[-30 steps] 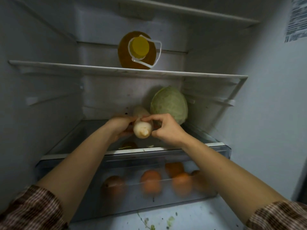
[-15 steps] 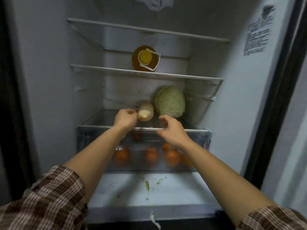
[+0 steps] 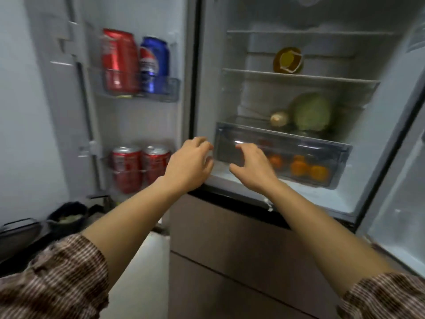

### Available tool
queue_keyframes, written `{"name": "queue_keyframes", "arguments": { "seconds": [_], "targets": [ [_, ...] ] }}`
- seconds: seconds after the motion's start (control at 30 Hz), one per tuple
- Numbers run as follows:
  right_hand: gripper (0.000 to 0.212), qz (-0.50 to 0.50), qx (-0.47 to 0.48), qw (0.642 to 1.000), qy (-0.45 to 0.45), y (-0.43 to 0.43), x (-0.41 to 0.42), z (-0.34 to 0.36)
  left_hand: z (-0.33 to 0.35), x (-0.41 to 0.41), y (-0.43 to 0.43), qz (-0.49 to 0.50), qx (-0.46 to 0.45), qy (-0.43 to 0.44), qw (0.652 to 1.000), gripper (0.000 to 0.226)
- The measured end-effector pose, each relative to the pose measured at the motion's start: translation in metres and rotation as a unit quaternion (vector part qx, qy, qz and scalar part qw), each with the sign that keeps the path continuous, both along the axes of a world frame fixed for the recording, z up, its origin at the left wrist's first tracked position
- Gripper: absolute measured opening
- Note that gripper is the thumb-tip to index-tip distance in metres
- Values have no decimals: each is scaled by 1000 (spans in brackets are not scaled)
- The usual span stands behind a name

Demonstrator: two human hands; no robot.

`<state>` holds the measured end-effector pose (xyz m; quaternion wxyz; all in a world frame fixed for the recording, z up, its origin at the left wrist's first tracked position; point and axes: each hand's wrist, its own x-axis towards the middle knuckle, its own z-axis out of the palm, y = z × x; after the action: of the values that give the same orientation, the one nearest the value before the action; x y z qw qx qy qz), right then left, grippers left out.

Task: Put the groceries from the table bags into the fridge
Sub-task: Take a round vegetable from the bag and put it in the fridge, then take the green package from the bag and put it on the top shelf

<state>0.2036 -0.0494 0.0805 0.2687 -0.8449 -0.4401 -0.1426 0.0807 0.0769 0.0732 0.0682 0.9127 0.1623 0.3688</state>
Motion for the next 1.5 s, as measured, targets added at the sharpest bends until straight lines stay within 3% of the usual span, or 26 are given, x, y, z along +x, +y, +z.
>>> {"name": "queue_keyframes", "arguments": {
  "seconds": [0.27, 0.4, 0.63, 0.77, 1.1, 1.5],
  "targets": [
    [49, 156, -20, 986, -49, 61, -161, 0, -10, -198, 37, 170, -14, 33, 985, 41],
    [61, 223, -50, 972, -63, 106, -259, -18, -30, -305, 64, 260, -38, 48, 964, 41],
    [64, 288, -89, 951, -71, 180, -448, -62, -70, -512, 106, 383, -70, 114, 914, 48],
    [61, 335, -143, 930, -52, 217, -595, -99, -99, -659, 119, 453, -124, 160, 868, 49],
    [65, 454, -207, 863, -76, 306, -860, -144, -142, -921, 162, 557, -185, 160, 794, 54],
    [66, 553, -206, 800, -106, 479, -1112, -192, -202, -1162, 281, 627, -199, 126, 743, 48]
  ]
}}
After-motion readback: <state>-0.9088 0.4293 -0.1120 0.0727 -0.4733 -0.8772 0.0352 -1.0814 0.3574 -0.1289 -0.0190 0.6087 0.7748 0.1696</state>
